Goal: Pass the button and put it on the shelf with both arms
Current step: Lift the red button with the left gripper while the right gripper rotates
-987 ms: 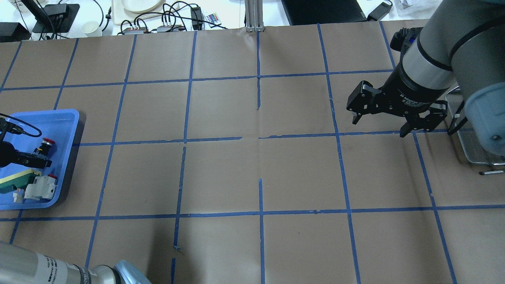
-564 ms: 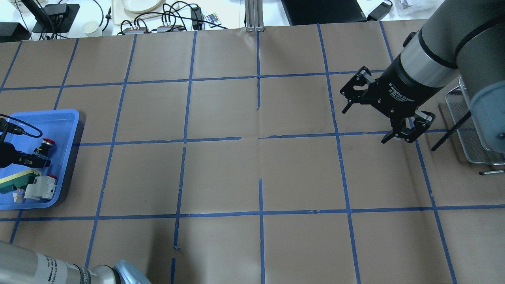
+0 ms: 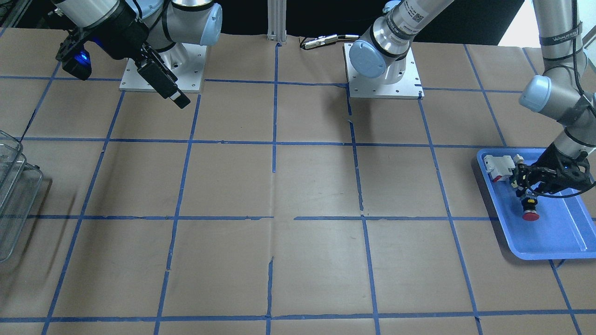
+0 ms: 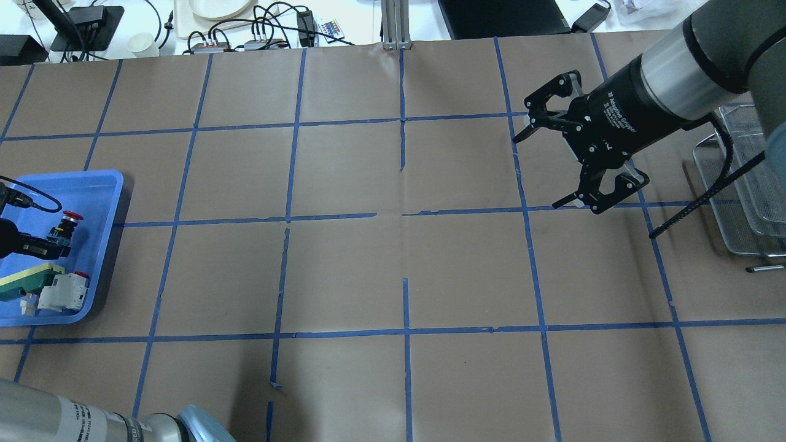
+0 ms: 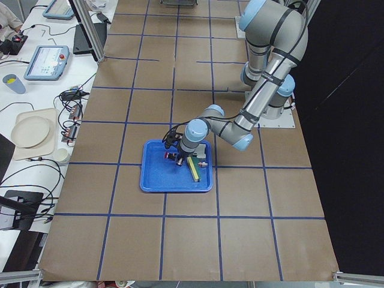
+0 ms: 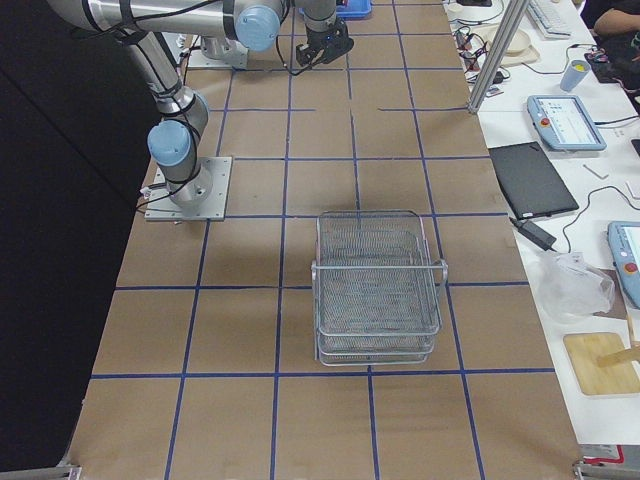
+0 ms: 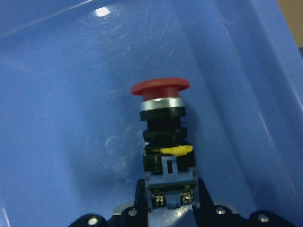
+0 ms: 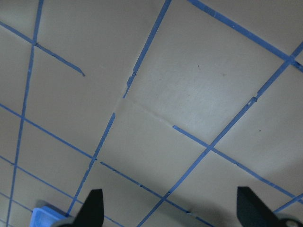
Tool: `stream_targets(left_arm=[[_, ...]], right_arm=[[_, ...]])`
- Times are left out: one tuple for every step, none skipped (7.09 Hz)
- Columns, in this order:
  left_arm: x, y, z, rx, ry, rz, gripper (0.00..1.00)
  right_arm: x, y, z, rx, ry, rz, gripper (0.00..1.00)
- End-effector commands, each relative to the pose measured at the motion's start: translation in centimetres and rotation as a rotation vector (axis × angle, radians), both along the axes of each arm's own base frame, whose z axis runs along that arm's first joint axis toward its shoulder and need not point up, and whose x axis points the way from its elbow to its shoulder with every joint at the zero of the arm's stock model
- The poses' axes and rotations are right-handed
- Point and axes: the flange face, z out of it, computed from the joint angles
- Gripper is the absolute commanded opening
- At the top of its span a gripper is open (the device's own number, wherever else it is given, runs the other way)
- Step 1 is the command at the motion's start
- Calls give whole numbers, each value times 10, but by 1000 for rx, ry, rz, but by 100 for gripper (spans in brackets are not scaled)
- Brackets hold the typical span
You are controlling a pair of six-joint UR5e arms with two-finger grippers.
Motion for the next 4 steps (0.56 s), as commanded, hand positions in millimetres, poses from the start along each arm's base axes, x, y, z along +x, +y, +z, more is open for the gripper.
stream_targets(left_arm=[[-48, -7, 62, -18, 49, -65, 31], [-101, -14, 100, -10, 56, -146, 31], [-151, -11, 127, 19, 94, -208, 31], [-203, -8, 147, 40, 134, -283, 32]], right_arm=[[-1, 0, 9, -19, -88, -24, 100], [7, 1, 18, -13, -202, -51, 100], [9, 2, 12, 3, -218, -52, 100], [9, -2, 1, 24, -244, -55, 100]])
